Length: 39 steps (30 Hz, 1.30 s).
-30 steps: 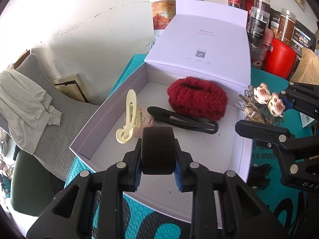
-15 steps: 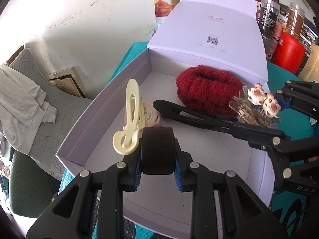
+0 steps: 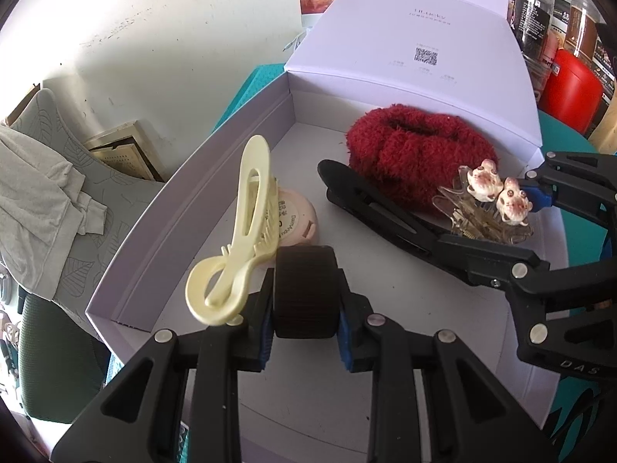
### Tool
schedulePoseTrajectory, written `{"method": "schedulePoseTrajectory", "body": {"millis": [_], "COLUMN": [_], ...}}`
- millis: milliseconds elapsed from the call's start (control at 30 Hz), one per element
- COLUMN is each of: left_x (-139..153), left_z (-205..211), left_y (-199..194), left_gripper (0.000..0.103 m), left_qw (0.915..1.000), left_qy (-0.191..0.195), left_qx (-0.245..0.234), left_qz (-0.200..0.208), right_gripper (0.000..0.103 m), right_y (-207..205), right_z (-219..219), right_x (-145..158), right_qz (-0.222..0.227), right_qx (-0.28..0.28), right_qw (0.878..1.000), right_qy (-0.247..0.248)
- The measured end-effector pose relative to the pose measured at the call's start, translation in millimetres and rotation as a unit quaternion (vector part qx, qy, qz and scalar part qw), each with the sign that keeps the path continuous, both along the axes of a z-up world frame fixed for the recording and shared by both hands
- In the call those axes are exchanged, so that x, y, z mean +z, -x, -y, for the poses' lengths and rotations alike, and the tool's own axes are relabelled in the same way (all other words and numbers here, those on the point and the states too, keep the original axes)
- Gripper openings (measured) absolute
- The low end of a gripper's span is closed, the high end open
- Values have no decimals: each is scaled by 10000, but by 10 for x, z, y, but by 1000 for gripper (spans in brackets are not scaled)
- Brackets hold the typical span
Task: Organize objects
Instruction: 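Open the right tool to drop the bear clip while the left tool releases the hair tie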
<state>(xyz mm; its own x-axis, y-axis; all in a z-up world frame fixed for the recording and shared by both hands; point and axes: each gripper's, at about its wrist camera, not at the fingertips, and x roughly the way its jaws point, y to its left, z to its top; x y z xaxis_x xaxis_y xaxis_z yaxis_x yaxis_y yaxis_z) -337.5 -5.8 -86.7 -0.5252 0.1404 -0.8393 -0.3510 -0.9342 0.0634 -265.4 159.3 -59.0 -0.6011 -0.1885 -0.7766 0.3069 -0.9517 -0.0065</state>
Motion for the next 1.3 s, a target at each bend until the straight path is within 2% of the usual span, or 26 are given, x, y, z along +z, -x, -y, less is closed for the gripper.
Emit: {"method": "schedulePoseTrajectory", "body": {"millis": [700,867,1067,1200,1300], "left_x": [-80,-66,-1,91,188], "left_z": [21,8,45,61,15], "left_y": [241,237,227,204,118], "left_gripper": [25,25,25,35,39], "left_qw": [9997,9996,9995,9995,9995], "left_qy": [236,136,121,139,158], "left_qx": [16,106,207,248,251], "left_qz": [113,241,208,164,82], "right_gripper": [41,41,41,42,49], "right_y": [153,144,65,12,-29], "right_z": [62,52,23,-10,-23], "right_x": [-94,-81,-1,63,134], "right_qz": [88,157,72,6,-120], "right_qx": [40,26,6,-20,-66], "right_qw": [9998,9998,9999,9999,9997], "right_qy": [-158,-96,-124,-132,-188]}}
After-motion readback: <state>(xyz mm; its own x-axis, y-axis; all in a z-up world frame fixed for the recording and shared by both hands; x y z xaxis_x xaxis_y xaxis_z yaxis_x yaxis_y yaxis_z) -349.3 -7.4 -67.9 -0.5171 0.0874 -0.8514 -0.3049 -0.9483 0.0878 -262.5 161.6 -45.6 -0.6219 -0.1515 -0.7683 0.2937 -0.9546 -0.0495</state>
